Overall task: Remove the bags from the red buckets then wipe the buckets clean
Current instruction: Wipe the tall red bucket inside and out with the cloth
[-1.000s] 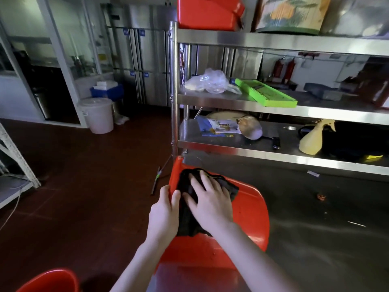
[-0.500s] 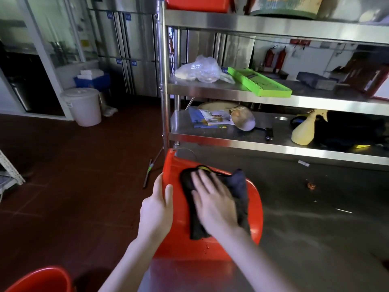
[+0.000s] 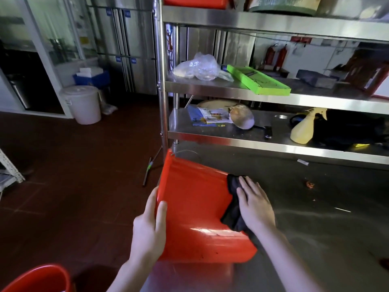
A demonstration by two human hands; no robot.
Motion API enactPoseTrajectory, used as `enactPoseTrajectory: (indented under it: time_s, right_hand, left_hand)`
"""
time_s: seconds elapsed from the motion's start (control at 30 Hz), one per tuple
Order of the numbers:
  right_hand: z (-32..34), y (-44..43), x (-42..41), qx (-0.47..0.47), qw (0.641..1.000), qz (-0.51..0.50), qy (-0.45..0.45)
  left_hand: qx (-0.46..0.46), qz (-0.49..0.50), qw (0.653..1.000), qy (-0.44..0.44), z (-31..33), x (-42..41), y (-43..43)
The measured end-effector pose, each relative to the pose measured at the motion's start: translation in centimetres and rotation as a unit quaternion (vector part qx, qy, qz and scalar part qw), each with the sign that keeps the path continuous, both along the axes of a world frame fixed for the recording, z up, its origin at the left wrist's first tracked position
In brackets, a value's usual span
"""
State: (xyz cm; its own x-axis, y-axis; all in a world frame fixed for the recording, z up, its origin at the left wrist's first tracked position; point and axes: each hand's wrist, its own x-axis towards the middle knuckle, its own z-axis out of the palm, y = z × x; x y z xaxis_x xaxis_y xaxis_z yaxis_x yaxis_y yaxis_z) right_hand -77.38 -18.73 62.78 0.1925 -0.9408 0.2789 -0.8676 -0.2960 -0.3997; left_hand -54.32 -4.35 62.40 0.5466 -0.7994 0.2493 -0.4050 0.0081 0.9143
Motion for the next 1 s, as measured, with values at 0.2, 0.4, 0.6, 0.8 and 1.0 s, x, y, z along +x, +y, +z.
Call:
enactPoseTrajectory:
  time_s: [0.2, 0.4, 0.6, 0.8, 1.0]
  right_hand:
    - [1.9, 4.4, 10.3, -0.138, 0.968, 0.204, 0.042]
    - [0.8, 7.4, 13.1, -0.162, 0.951, 0.257, 0.058]
    - [-1.7, 9.4, 13.3, -0.175, 0.954, 0.242, 0.031]
    - [-2.3, 5.2, 7.4, -0.119, 0.989, 0.085, 0.017]
    - [-1.3, -0.5, 2.5, -0.015, 0.999, -0.049, -0.013]
  left_hand:
    - [0.009, -0.015, 1.0, -0.017, -1.7, 0.1, 0.9]
    - [0.064, -0.061, 0.996, 0.026, 1.2, 3.0, 0.8]
    - [0.185, -0.004, 0.979, -0.09, 6.8, 2.4, -7.2]
    - [0.132, 0.068, 0.982, -0.12, 4.4, 0.5, -6.5]
    - [0.058, 0.067, 0.995, -0.047, 2.9, -1.3, -4.8]
